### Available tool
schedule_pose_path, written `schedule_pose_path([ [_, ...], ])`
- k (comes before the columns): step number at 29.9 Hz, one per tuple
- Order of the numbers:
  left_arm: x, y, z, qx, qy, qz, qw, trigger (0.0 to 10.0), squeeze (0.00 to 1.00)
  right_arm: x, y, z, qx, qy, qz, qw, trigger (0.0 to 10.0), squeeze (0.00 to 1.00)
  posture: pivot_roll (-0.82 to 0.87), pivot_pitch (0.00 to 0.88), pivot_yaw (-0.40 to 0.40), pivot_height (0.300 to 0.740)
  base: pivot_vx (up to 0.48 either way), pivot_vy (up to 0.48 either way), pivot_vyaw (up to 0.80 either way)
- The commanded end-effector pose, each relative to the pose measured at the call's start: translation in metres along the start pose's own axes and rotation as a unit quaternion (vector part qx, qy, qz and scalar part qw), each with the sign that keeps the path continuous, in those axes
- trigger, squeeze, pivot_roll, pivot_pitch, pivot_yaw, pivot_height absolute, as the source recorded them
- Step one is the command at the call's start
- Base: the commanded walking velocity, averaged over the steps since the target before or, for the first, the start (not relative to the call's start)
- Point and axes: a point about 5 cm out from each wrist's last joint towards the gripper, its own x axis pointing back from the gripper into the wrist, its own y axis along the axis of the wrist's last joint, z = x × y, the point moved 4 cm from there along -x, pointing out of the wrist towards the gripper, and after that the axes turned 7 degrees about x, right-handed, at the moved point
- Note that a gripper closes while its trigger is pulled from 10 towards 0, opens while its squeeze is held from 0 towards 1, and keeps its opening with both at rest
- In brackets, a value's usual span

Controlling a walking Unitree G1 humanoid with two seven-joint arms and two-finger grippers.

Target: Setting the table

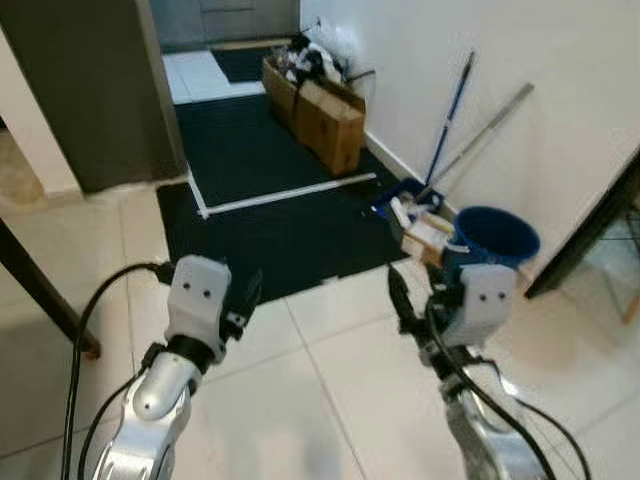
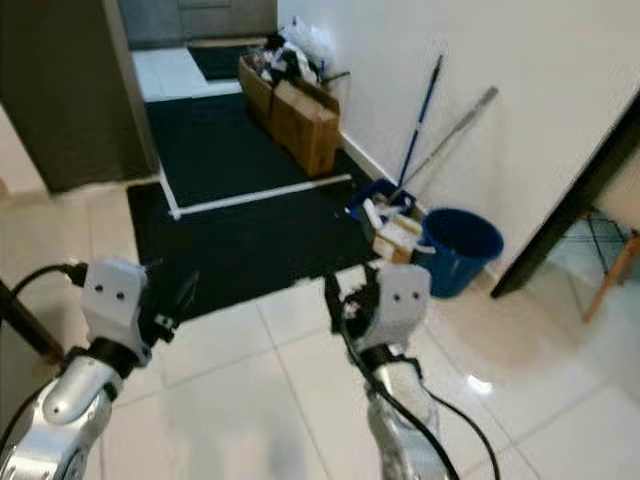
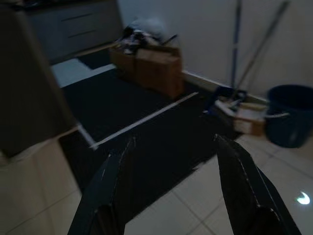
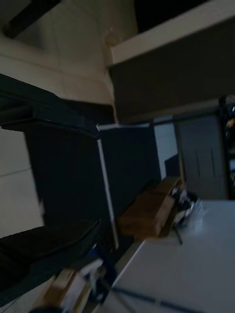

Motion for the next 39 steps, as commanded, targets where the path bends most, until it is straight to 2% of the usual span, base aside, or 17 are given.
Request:
schedule_pose_path([
  [1,0.006,-0.016,0.009,-0.002,0.02,0.033,0.999,10.0,0.0,0.007,-0.013,0.001,0.002,0.002,0.031,1.0,10.0,0.0,0.05,0.132,0.04,0.74,0.48,0.0,0.0],
  [2,0.009,-0.022,0.014,-0.002,0.033,0.046,0.998,10.0,0.0,0.012,-0.024,0.0,0.001,0.007,0.055,0.998,10.0,0.0,0.04,0.13,0.037,0.74,0.48,0.0,0.0],
  [5,0.012,-0.028,0.018,-0.001,0.042,0.055,0.998,10.0,0.0,0.019,-0.034,0.0,-0.004,0.014,0.077,0.997,10.0,0.0,0.04,0.128,0.037,0.74,0.48,0.0,0.0],
  [12,0.011,-0.029,0.016,0.003,0.043,0.058,0.997,10.0,0.0,0.02,-0.037,-0.002,-0.001,0.017,0.086,0.996,10.0,0.0,0.04,0.125,0.036,0.74,0.48,0.0,0.0],
  [19,0.013,-0.03,0.019,0.001,0.052,0.059,0.997,10.0,0.0,0.013,-0.031,-0.002,0.001,0.022,0.072,0.997,10.0,0.0,0.08,0.11,0.025,0.74,0.48,0.0,0.0],
  [23,0.014,-0.032,0.02,-0.006,0.062,0.063,0.996,10.0,0.0,0.0,-0.029,-0.006,0.003,0.023,0.064,0.998,10.0,0.0,0.14,0.112,0.004,0.74,0.477,0.0,0.0],
  [28,0.014,-0.034,0.022,-0.005,0.072,0.068,0.995,10.0,0.0,-0.003,-0.031,-0.008,0.005,0.025,0.065,0.998,10.0,0.0,0.15,0.109,0.0,0.74,0.343,0.0,0.0],
  [29,0.017,-0.035,0.024,0.01,0.08,0.077,0.994,10.0,0.0,-0.004,-0.031,-0.01,0.005,0.026,0.065,0.998,10.0,0.0,0.16,0.113,-0.005,0.74,0.0,0.0,0.0],
  [34,0.021,-0.038,0.024,0.035,0.085,0.09,0.992,10.0,0.0,-0.005,-0.032,-0.013,0.003,0.023,0.068,0.997,10.0,0.0,0.15,0.118,-0.001,0.74,0.0,0.0,0.0],
  [39,0.021,-0.043,0.02,0.055,0.078,0.101,0.99,10.0,0.0,-0.001,-0.031,-0.021,-0.031,-0.003,0.071,0.997,10.0,0.0,0.12,0.127,0.008,0.74,0.0,0.0,0.0],
])
